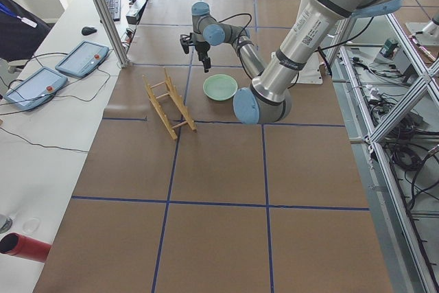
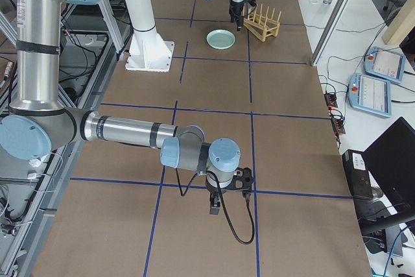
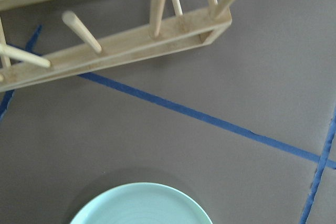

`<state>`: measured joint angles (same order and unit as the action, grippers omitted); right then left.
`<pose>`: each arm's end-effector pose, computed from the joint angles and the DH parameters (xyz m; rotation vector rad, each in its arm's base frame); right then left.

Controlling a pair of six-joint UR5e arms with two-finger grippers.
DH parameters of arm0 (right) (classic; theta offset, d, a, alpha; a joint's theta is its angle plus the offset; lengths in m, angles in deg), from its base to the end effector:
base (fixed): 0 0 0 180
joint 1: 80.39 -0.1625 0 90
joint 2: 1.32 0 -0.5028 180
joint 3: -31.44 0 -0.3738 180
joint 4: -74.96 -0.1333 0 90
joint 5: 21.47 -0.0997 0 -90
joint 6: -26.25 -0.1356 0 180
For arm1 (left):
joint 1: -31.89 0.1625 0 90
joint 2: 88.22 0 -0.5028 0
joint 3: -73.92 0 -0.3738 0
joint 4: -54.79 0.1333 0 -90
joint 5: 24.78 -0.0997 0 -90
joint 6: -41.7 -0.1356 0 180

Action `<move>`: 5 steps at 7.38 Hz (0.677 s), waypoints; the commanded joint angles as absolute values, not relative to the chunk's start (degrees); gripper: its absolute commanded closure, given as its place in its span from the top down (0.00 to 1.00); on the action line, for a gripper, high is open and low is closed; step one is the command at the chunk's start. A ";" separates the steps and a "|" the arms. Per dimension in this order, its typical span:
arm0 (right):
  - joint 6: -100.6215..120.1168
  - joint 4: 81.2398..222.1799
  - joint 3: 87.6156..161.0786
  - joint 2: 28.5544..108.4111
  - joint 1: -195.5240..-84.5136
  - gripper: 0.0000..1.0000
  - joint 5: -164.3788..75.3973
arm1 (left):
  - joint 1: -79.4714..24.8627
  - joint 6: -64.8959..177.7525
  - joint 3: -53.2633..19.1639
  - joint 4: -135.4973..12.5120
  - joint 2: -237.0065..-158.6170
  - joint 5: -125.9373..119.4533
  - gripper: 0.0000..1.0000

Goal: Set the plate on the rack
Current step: 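Move the left gripper over the pale green plate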

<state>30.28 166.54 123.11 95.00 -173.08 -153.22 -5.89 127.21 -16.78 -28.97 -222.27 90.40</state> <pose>0.0620 -0.4029 0.8039 -0.0610 -0.7327 0.0173 0.5619 -0.5312 0.2947 -0.1569 0.7739 -0.4032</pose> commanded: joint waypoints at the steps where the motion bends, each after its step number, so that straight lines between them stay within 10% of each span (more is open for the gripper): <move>1: 30.29 166.55 123.11 95.00 -173.11 1.00 -153.22 | 0.13 129.50 -7.23 -28.79 -228.22 83.91 1.00; 2: 30.29 166.55 123.11 95.00 -173.11 1.00 -153.22 | 1.64 129.59 -6.86 -28.80 -227.97 82.12 0.99; 5: 30.29 166.55 123.02 95.00 -173.02 1.00 -153.22 | 3.59 128.80 -5.80 -28.97 -227.70 78.32 0.51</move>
<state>30.29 166.55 123.10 95.00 -173.06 -153.22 2.77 129.15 -6.15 -28.89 -227.79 79.53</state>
